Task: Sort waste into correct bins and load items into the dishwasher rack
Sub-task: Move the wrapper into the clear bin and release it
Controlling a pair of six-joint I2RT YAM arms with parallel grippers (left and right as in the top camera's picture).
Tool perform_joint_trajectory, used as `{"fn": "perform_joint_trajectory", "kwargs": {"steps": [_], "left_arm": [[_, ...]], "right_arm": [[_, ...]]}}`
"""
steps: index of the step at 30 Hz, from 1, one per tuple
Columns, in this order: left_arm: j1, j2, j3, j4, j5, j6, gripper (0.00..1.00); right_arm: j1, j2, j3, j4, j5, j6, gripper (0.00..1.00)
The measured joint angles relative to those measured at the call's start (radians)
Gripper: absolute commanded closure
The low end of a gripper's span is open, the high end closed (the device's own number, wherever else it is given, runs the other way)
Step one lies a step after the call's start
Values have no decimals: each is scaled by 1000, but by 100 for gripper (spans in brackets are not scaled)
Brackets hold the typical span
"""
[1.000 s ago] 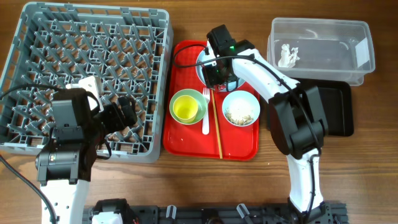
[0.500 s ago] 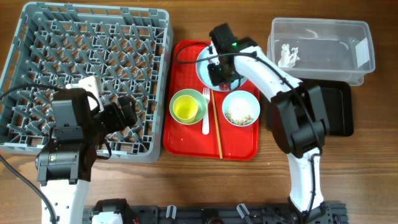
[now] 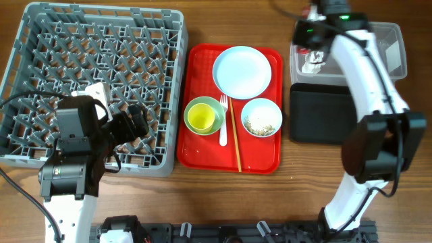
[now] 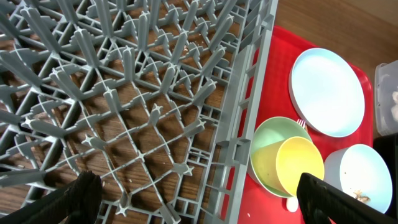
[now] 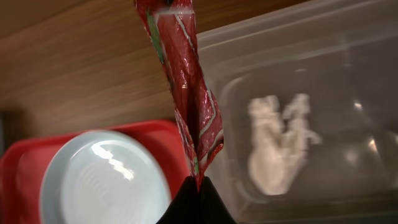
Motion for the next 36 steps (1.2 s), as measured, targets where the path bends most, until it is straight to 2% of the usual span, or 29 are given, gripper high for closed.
{"fn": "perform_joint_trajectory", "kwargs": {"steps": [8,26,27,28,29,30,31,32,36], "left_arm": [[0,0,0,0,0,0,0],[0,0,0,0,0,0,0],[0,0,0,0,0,0,0],[0,0,0,0,0,0,0],[0,0,0,0,0,0,0],[0,0,0,0,0,0,0],[0,0,0,0,0,0,0],[0,0,0,0,0,0,0],[0,0,0,0,0,0,0]], "right_arm": [[-114,2,0,13,-9,43,96],[-119,2,-8,31,-10,47,95],[-119,2,-13,40,-10,47,91],[-119,2,-26,55,-10,47,79],[-119,2,-37,62,-10,51,63],[-119,2,-53,74,-10,51,34],[-119,2,-69,90,-12,57,20],[-119,2,-80,101,-13,58,13],[-119,2,-87,114,-25,41,10]]}}
